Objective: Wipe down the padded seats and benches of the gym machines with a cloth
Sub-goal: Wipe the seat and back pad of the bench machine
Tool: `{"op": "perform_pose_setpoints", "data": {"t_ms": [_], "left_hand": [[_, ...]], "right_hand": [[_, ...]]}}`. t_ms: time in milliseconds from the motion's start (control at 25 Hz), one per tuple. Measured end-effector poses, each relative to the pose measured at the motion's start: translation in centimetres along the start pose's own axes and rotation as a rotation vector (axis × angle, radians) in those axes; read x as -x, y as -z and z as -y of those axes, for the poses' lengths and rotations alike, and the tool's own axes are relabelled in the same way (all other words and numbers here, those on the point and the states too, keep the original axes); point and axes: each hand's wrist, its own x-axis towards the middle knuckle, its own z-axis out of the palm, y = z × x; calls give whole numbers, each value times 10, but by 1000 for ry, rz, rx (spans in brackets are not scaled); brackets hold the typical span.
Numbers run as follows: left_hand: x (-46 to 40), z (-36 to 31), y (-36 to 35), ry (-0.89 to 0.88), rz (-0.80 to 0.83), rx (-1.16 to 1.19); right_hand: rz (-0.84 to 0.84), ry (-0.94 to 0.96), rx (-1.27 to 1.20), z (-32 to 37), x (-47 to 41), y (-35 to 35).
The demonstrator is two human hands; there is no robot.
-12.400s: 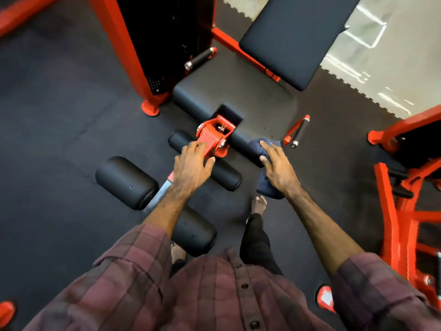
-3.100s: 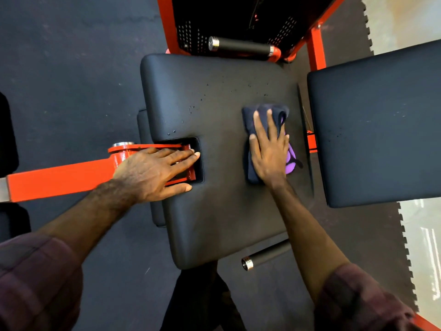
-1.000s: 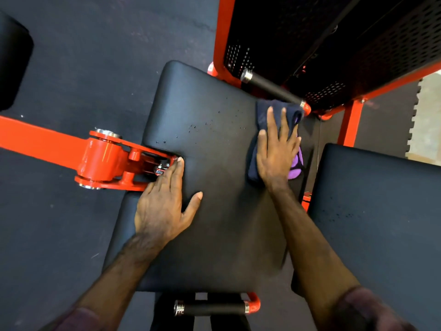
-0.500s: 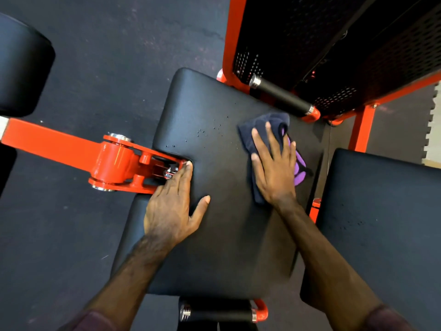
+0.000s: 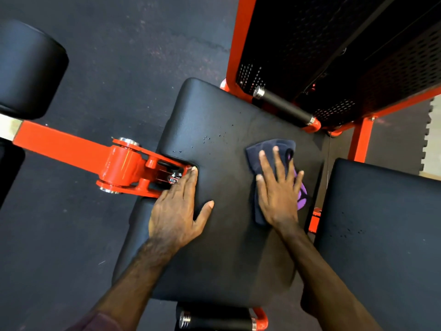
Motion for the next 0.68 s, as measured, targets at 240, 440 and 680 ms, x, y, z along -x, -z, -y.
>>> {"op": "perform_pose_setpoints", "data": {"t_ms": [240, 440, 680], "left_hand": [[2, 1, -3, -10, -6, 4], [1, 2, -3, 1, 14, -2], [2, 1, -2, -6, 9, -2]], "right_hand": [[-32, 26, -4, 71, -30, -7], [-7, -12, 6, 33, 2, -2], [23, 187, 50, 65, -5, -7]]}}
